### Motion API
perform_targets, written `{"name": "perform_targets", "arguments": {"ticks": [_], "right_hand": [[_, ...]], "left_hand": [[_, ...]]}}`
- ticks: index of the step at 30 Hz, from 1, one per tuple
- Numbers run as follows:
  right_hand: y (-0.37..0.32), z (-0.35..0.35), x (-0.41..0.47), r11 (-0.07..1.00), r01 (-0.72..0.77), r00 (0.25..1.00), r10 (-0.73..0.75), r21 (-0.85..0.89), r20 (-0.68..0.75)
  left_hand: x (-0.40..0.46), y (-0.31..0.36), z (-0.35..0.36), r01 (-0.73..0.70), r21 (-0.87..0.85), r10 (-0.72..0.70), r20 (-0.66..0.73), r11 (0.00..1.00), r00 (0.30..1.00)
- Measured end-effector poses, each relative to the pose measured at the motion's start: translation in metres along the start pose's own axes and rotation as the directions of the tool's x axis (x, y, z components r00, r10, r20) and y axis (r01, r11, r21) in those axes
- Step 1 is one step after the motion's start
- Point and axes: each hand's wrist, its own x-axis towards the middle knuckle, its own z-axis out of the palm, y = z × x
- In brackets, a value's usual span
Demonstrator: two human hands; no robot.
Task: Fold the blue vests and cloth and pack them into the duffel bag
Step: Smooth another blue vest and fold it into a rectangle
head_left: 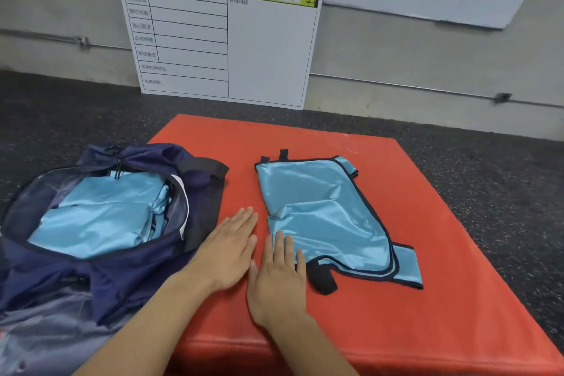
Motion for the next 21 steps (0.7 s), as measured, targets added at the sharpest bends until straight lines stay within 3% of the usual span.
{"name": "perform_targets", "arguments": {"ticks": [8,11,13,16,21], "right_hand": [[-0.001,-0.005,-0.01,0.996,0.056,0.994,-0.062,0.064,0.091],[0.02,-0.021,-0.026,0.956,0.257,0.952,-0.276,0.145,0.135],[0.047,-0.041,-0.036,0.904,0.372,0.87,-0.418,0.209,0.26],[0.101,-0.07,-0.048,0.851,0.503,0.817,-0.525,0.149,0.24],[0.206,-0.115,-0.05,0.887,0.447,0.858,-0.461,0.114,0.227]], "left_hand": [[-0.011,0.007,-0.006,-0.058,-0.007,0.058,0.002,0.998,0.998],[-0.024,0.018,-0.003,-0.107,-0.017,0.107,0.012,0.994,0.994],[-0.037,0.025,0.001,-0.134,0.0,0.134,0.038,0.991,0.99],[-0.056,0.026,0.003,-0.166,0.019,0.163,0.096,0.986,0.982],[-0.085,0.019,0.007,-0.196,0.035,0.188,0.158,0.98,0.969]]}}
